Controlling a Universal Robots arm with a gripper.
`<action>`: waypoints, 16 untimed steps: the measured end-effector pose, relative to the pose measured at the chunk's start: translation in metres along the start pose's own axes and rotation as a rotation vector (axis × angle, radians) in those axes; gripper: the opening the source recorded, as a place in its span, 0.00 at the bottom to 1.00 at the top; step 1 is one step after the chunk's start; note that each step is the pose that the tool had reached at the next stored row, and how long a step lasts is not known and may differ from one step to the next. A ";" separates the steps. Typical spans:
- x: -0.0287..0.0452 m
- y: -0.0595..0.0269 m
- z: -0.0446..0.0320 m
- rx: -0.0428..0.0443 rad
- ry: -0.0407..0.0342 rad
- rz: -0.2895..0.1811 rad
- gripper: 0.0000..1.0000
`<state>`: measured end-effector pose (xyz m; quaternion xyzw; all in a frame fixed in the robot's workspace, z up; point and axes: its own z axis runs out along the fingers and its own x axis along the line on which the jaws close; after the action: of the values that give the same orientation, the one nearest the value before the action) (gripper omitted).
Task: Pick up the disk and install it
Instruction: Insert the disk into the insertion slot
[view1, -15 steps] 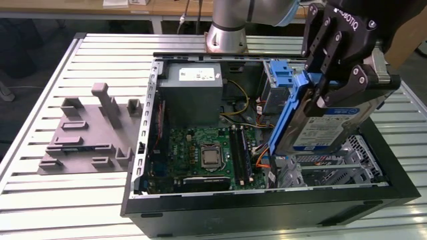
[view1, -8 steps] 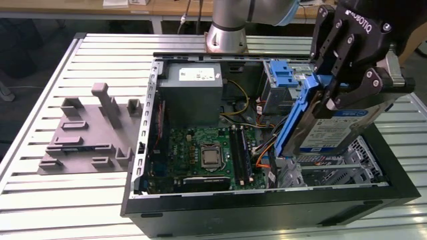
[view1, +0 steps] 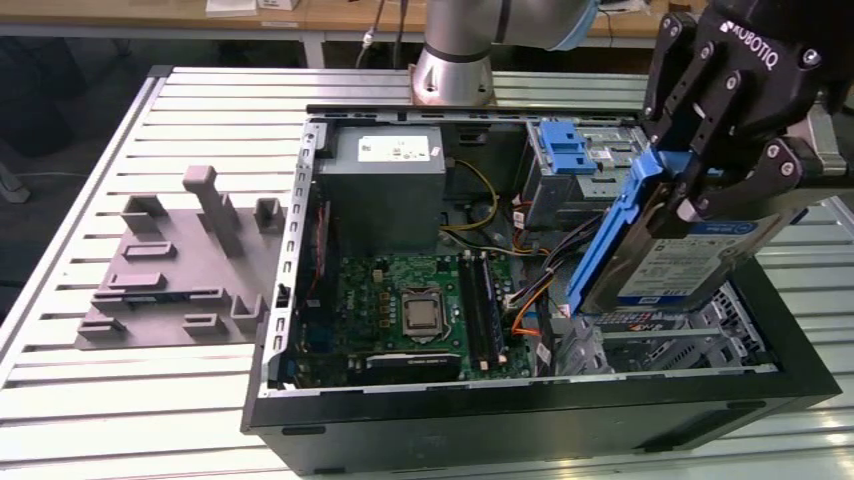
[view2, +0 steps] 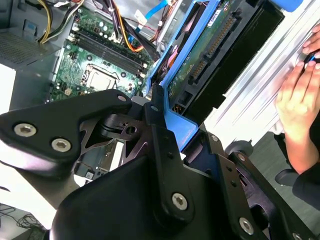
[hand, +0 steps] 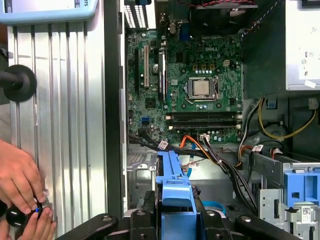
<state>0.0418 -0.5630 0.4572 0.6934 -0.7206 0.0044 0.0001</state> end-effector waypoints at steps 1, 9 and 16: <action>0.0000 -0.0008 0.0001 0.0000 0.0001 0.000 0.36; 0.0002 -0.0049 0.0036 0.0000 0.0002 0.000 0.36; 0.0000 -0.0127 0.0062 0.0000 0.0001 0.000 0.36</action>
<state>0.0545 -0.5635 0.4511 0.6934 -0.7206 0.0044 0.0001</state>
